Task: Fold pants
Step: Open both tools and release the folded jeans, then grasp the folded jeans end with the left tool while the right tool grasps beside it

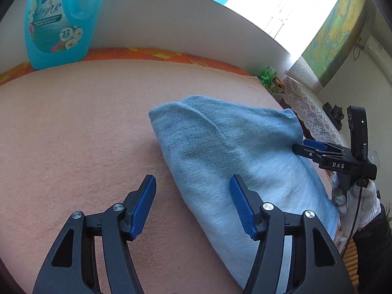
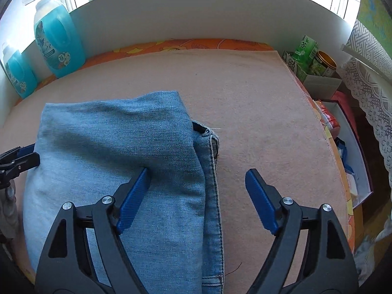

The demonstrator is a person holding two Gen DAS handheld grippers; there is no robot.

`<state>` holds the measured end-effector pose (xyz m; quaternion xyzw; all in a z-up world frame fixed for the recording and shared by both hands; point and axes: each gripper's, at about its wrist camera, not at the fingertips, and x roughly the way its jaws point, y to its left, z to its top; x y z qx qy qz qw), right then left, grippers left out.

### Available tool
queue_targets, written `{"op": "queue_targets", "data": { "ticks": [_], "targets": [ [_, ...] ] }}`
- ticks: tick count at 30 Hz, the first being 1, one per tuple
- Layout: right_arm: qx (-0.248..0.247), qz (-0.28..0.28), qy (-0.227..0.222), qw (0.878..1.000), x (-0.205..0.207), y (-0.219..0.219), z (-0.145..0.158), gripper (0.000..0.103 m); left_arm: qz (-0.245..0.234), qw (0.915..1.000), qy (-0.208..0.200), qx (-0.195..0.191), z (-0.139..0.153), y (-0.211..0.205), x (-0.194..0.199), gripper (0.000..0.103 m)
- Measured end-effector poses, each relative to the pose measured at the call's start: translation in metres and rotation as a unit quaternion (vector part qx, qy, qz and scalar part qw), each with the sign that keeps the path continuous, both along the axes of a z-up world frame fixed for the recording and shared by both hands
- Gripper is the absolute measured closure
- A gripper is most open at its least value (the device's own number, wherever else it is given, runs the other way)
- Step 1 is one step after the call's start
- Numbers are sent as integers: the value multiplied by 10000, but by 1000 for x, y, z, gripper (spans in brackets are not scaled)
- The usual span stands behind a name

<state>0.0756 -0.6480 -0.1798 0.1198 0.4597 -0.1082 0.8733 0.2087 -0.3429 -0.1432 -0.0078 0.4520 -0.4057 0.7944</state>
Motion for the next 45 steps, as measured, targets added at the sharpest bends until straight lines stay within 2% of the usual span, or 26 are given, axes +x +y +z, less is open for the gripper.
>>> {"op": "queue_targets", "data": {
  "ticks": [2,4,8,15,17,19,23,25,26,36,40,42,45],
  "targets": [
    [275,69,18,9996,1,-9,-6,18,-23,10000,50,-1,-3,0,0,41],
    [519,103,6,9986,1,-19,-12,10,-45,10000,87,3,-5,0,1,40],
    [1107,240,-118,9935,0,-32,-25,10,-73,9999,82,0,-4,-1,0,40],
    [1258,602,-530,9888,-3,-31,-31,8,-179,9998,106,23,-3,-6,-1,40],
    [1297,731,-611,9870,-2,-28,-32,10,-202,9998,65,53,-2,-9,-3,40],
    [1381,878,-680,9842,-3,-25,-31,19,-241,9997,33,83,-2,-12,-5,41],
    [1578,1026,-789,9790,-6,-23,-31,29,-282,9995,-71,137,-3,-14,-9,42],
    [1803,1116,-824,9738,-4,-22,-33,47,-292,9994,-110,141,-3,-15,-10,45],
    [1895,1139,-826,9717,-5,-21,-34,51,-305,9994,-107,139,-3,-15,-10,46],
    [1934,1140,-863,9706,-4,-24,-34,52,-362,9993,-64,42,-5,-20,-6,54],
    [1858,1031,-792,9739,-4,-20,-32,51,-328,9993,130,-127,-6,-16,0,58],
    [1800,977,-754,9759,-4,-14,-28,57,-256,9990,262,-259,-6,-13,3,60],
    [1379,952,-738,9831,-7,1,-19,64,-256,9988,296,-278,-5,-14,3,61]
  ]
}}
